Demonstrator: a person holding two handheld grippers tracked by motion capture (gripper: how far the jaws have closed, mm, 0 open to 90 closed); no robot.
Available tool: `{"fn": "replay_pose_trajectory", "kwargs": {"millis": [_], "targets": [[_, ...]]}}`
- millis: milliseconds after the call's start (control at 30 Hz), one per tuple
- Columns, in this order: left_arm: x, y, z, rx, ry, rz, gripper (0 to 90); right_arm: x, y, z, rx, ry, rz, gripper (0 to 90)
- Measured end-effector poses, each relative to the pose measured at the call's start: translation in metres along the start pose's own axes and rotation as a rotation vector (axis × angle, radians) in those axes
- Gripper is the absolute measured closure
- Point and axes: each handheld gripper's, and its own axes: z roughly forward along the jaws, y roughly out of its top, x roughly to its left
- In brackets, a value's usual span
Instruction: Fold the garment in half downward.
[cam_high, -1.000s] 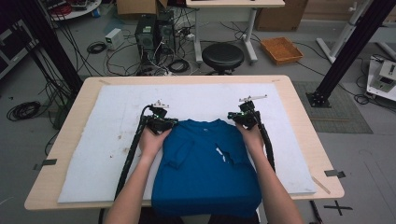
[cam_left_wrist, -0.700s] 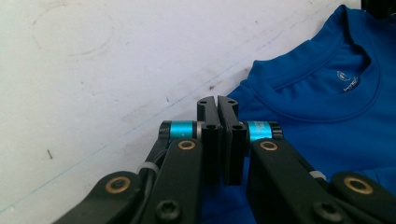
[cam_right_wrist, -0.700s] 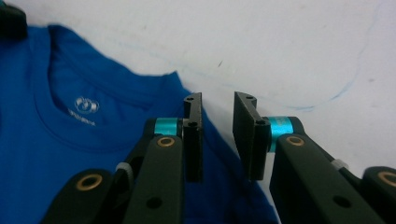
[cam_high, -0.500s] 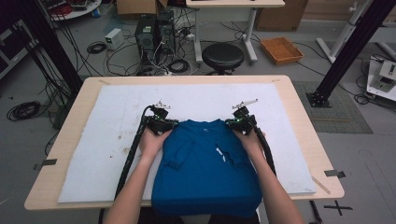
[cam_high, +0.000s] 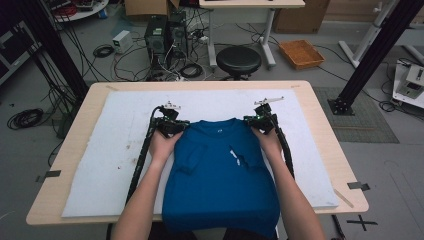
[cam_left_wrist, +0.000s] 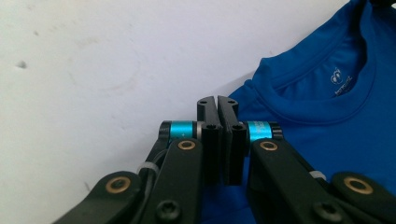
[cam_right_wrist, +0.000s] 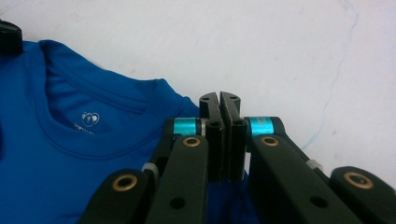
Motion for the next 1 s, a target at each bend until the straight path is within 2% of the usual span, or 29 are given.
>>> {"fn": "replay_pose_trajectory", "kwargs": {"millis": [67, 133, 233, 300, 467, 533, 667, 800, 900, 1000], "targets": [[0.001, 0.004, -0.004, -0.019, 0.002, 0.003, 88.0, 0.000, 0.002, -0.002, -0.016, 0.002, 0.002, 89.4], [-0.001, 0.007, -0.009, -0.039, -0.009, 0.023, 88.0, 0.001, 0.004, -0.006, -0.037, 0.011, -0.002, 89.4], [-0.006, 0.009, -0.017, -0.042, -0.020, 0.049, 88.0, 0.003, 0.004, -0.013, -0.042, 0.018, -0.007, 89.4], [-0.012, 0.010, -0.024, -0.048, -0.022, 0.076, 88.0, 0.007, 0.003, -0.021, -0.065, 0.022, -0.014, 89.4], [-0.028, 0.007, -0.047, -0.103, -0.051, 0.113, 88.0, 0.022, -0.006, -0.046, -0.112, 0.025, -0.042, 89.4], [-0.036, 0.002, -0.057, -0.130, -0.065, 0.125, 88.0, 0.030, -0.011, -0.057, -0.132, 0.025, -0.050, 89.4], [-0.054, -0.011, -0.077, -0.155, -0.092, 0.166, 88.0, 0.045, -0.027, -0.080, -0.152, 0.023, -0.070, 89.3], [-0.073, -0.029, -0.094, -0.146, -0.115, 0.224, 88.0, 0.060, -0.048, -0.099, -0.164, 0.011, -0.114, 89.3], [-0.085, -0.043, -0.103, -0.139, -0.120, 0.255, 88.0, 0.069, -0.067, -0.110, -0.176, 0.016, -0.121, 89.3], [-0.093, -0.056, -0.111, -0.133, -0.131, 0.286, 88.0, 0.079, -0.086, -0.119, -0.166, 0.020, -0.133, 89.1]]}}
